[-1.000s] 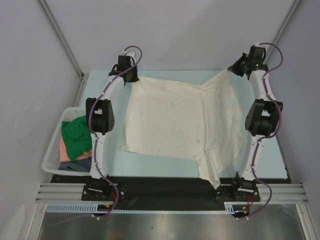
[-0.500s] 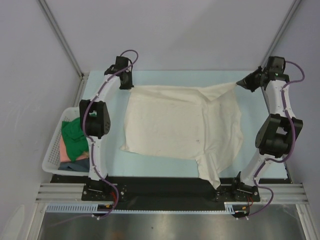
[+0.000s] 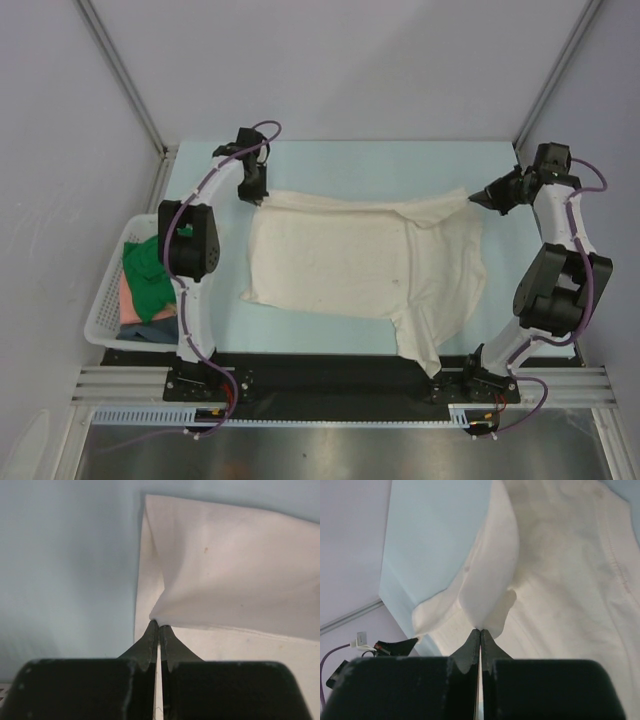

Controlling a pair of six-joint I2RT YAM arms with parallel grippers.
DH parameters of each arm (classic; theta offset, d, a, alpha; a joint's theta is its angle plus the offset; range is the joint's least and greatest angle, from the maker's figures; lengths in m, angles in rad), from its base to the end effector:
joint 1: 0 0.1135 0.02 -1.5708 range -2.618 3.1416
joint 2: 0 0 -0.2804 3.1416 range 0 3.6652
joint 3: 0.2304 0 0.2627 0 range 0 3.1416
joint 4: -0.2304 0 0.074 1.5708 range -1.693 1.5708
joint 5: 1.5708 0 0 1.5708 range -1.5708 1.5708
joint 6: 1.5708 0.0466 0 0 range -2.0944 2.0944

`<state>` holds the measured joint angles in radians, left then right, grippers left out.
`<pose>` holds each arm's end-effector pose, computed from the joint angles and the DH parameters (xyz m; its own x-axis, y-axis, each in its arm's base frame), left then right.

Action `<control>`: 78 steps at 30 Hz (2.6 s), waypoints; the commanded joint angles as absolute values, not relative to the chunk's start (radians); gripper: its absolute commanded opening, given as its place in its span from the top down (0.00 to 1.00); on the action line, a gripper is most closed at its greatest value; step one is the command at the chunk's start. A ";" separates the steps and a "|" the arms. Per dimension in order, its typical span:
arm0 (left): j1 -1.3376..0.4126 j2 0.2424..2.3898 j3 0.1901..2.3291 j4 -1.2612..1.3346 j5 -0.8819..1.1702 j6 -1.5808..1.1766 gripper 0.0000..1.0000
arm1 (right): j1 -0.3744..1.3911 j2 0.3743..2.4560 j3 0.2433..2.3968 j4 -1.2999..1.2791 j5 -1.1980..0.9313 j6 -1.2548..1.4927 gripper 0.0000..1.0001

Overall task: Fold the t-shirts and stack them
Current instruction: Flatten the tshirt out

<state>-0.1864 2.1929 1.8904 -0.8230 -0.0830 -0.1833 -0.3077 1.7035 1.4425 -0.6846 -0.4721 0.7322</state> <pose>0.4894 -0.0884 0.2137 -0.8993 -0.0152 -0.4371 -0.0145 0.9999 -0.0050 0.3755 -0.0971 0.2897 -0.5639 0.8040 -0.1888 0.5286 0.5270 0.6655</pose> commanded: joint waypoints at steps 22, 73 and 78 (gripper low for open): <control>-0.213 2.089 1.766 -0.865 -0.202 -0.213 0.84 | -0.359 1.545 1.240 -0.785 -0.385 0.615 1.00; -0.183 1.852 1.445 -0.667 0.055 -0.425 0.69 | -0.373 1.703 1.144 -0.727 -0.204 0.393 0.50; -0.193 1.799 1.324 -0.673 0.091 -0.452 0.71 | -0.374 1.678 1.146 -0.798 -0.130 0.387 0.38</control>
